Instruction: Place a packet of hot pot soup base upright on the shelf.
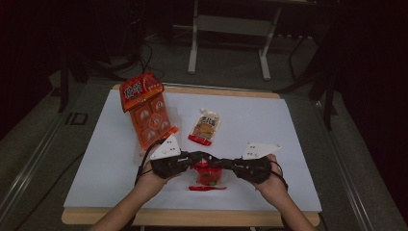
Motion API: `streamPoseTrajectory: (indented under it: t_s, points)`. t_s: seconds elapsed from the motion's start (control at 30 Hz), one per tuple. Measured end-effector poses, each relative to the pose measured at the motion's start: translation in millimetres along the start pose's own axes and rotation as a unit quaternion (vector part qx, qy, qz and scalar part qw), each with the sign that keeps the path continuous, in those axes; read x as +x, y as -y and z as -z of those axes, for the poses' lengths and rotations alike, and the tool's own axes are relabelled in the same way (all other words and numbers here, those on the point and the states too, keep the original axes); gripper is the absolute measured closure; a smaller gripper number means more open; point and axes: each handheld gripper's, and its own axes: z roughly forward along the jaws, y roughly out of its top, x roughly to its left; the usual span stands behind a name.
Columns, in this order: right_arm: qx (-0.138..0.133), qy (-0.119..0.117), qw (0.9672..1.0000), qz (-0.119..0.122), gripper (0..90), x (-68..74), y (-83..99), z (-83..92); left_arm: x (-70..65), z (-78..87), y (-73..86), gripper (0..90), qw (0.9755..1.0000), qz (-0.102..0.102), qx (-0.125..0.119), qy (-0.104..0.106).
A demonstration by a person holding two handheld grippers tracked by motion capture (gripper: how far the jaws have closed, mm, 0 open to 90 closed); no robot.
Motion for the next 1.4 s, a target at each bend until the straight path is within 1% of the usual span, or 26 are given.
streamPoseTrajectory:
  t_s: [0.07, 0.17, 0.2, 0.23, 0.27, 0.33, 0.4, 0.47, 0.53, 0.67, 0.77, 0.8, 0.83, 0.87, 0.9, 0.93, 1.0, 1.03, 1.07, 1.13, 1.2, 1.23, 1.27, 1.4]
  points:
    - [-0.004, 0.0, 1.0, -0.001, 87.2, -0.1, -0.4, 0.7, 0.9, 1.4, -0.9, 87.7, 1.0, 0.002, -0.003, 0.003]
    - [-0.01, -0.004, 0.9999, -0.003, 86.9, -0.8, -0.6, 1.1, 0.7, 3.5, -3.3, 88.1, 1.0, -0.007, -0.003, 0.005]
    - [-0.01, -0.004, 0.9999, -0.003, 86.9, -0.8, -0.6, 1.1, 0.7, 3.5, -3.3, 88.2, 1.0, -0.007, -0.003, 0.005]
    - [-0.01, -0.004, 0.9999, -0.002, 86.9, -0.6, -0.8, 1.3, -1.2, 4.6, -5.4, 88.2, 0.9998, -0.019, -0.002, 0.001]
    - [-0.011, -0.004, 0.9999, 0.0, 86.9, 0.0, -1.3, 1.8, -1.9, 5.1, -6.7, 88.2, 0.9998, -0.02, -0.002, 0.0]
    - [-0.013, -0.005, 0.9999, 0.0, 86.3, -0.2, -1.9, 2.7, -2.7, 6.2, -8.9, 88.3, 0.9996, -0.027, -0.003, -0.002]
    - [-0.014, -0.005, 0.9999, -0.001, 85.5, -0.4, -2.3, 3.2, -2.5, 6.9, -9.9, 88.3, 0.9997, -0.025, -0.006, 0.0]
    - [-0.016, -0.004, 0.9999, -0.003, 81.7, -1.0, -2.9, 5.3, -2.6, 8.6, -13.4, 88.3, 0.9996, -0.028, -0.009, 0.004]
    - [-0.019, -0.001, 0.9998, -0.004, 78.0, -1.3, -2.2, 5.7, -3.6, 9.5, -15.5, 88.4, 0.9995, -0.03, -0.011, 0.003]
    - [-0.021, -0.001, 0.9997, -0.009, 71.3, -3.6, -1.0, 7.3, -4.6, 12.1, -19.7, 88.3, 0.9991, -0.041, -0.01, 0.004]
    - [-0.027, 0.007, 0.9995, -0.011, 68.7, -5.6, 0.0, 10.0, -3.0, 16.1, -21.9, 88.3, 0.999, -0.04, -0.021, 0.004]
    - [-0.029, 0.009, 0.9995, -0.012, 66.6, -6.4, 0.5, 11.0, -2.4, 18.0, -22.7, 88.3, 0.9989, -0.039, -0.027, 0.004]
    - [-0.032, 0.013, 0.9993, -0.013, 65.2, -7.3, 1.1, 11.9, -1.7, 20.1, -23.6, 88.3, 0.9986, -0.041, -0.033, -0.003]
    - [-0.033, 0.016, 0.9992, -0.016, 65.0, -8.2, 1.6, 12.9, -0.2, 22.3, -24.6, 88.3, 0.9986, -0.036, -0.038, -0.003]
    - [-0.035, 0.017, 0.9991, -0.017, 62.9, -8.7, 2.1, 14.0, 1.6, 24.7, -25.6, 88.3, 0.9985, -0.033, -0.044, -0.003]
    - [-0.037, 0.019, 0.9989, -0.019, 59.0, -9.3, 2.5, 15.1, 3.2, 27.0, -26.5, 88.2, 0.9982, -0.032, -0.05, -0.009]
    - [-0.042, 0.022, 0.9987, -0.019, 49.5, -10.0, 3.1, 16.7, 7.4, 32.2, -27.7, 88.2, 0.9975, -0.031, -0.063, -0.012]
    - [-0.047, 0.026, 0.9984, -0.019, 46.4, -10.2, 3.5, 17.7, 9.5, 34.9, -28.4, 88.2, 0.9973, -0.027, -0.067, -0.016]
    - [-0.05, 0.024, 0.9982, -0.022, 43.5, -10.7, 3.8, 18.5, 11.5, 37.6, -28.8, 88.2, 0.9968, -0.026, -0.073, -0.018]
    - [-0.058, 0.031, 0.9975, -0.024, 32.8, -11.0, 4.2, 20.1, 15.3, 43.2, -29.6, 88.1, 0.9961, -0.027, -0.081, -0.024]
    - [-0.068, 0.027, 0.9969, -0.031, 22.9, -12.6, 4.4, 21.2, 18.0, 48.7, -30.4, 88.1, 0.9951, -0.032, -0.087, -0.035]
    - [-0.071, 0.027, 0.9968, -0.025, 16.3, -12.9, 5.0, 21.8, 19.5, 51.2, -30.9, 88.1, 0.9948, -0.032, -0.088, -0.039]
    - [-0.076, 0.03, 0.9964, -0.022, 13.4, -12.8, 5.4, 21.9, 21.0, 53.9, -31.2, 88.0, 0.9944, -0.034, -0.091, -0.043]
    - [-0.081, 0.027, 0.9961, -0.021, 11.9, -13.8, 6.7, 23.4, 30.1, 65.6, -31.4, 88.0, 0.9927, -0.037, -0.096, -0.063]
